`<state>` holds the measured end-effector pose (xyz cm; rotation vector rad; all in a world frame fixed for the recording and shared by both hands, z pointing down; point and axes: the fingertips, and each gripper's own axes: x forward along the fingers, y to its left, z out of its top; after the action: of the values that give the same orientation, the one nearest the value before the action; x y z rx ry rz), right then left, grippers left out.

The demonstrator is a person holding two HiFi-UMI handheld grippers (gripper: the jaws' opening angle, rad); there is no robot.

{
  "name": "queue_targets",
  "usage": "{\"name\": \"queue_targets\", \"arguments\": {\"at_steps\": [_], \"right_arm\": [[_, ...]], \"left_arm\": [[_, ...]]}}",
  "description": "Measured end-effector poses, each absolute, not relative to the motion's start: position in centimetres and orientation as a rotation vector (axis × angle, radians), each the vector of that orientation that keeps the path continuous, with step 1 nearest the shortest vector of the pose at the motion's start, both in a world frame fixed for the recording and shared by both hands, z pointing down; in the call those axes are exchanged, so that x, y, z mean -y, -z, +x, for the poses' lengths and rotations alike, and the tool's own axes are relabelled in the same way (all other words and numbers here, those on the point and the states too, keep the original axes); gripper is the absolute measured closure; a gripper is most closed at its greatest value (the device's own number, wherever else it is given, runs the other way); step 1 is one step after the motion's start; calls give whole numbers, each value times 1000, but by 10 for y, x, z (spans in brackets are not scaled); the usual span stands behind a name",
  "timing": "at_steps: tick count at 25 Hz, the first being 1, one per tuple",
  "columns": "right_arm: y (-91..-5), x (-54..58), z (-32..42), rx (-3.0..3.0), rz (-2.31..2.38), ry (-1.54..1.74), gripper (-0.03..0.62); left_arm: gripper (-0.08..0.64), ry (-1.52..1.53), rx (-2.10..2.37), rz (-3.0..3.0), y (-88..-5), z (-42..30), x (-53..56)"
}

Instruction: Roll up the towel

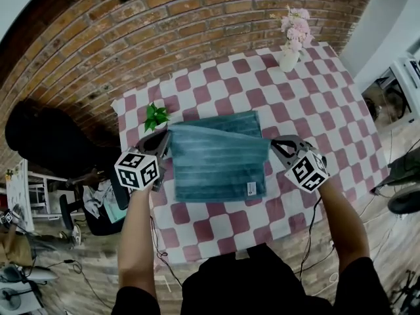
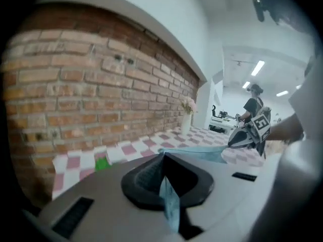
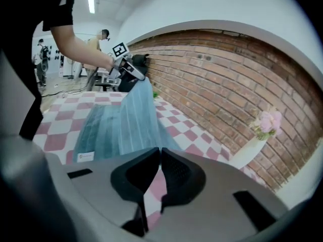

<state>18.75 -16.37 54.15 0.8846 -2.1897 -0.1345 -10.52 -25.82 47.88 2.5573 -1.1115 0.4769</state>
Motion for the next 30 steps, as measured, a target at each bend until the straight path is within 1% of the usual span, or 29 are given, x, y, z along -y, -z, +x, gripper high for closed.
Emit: {"name": "queue_targets", "arguments": {"at_steps": [2,5,6,7,9,14,16,18,21,25,28,30], "right_arm": [[-489,200,188,2228,1043,237,575],[-369,211,178,2344,1237,537,575],[-343,200,175,2348,1232,631,575],[-332,186,172,2331,1190,682,575],[-353,160,164,2309,1045,647,574],[-503,100,124,2228,582,451,575],[-562,77,120,2162,451,438,575],[-602,56,119,2109,370,445,575],[-616,40,122,2073,369,472,575],[-578,47,127,2123,525,479,575],[-567,38,131,2147,542,488,575],[-576,25,132,2136,495,492,575]], "left_arm": [[560,-326,1225,2755,-408,-104,284],[560,-14,1324,3070,-286,-106,278],[560,3,1332,3162,-264,-110,267],[559,-50,1322,3231,-259,-114,256],[558,-274,1234,3277,-296,-123,238],[558,-1045,889,3121,-484,-128,185],[558,-1313,754,3064,-539,-127,164],[558,-1484,654,3042,-573,-128,146],[558,-1517,669,3056,-583,-134,131],[558,-1403,754,3087,-566,-143,121],[558,-1470,710,3100,-576,-148,105],[557,-1506,676,3101,-586,-149,96]]}}
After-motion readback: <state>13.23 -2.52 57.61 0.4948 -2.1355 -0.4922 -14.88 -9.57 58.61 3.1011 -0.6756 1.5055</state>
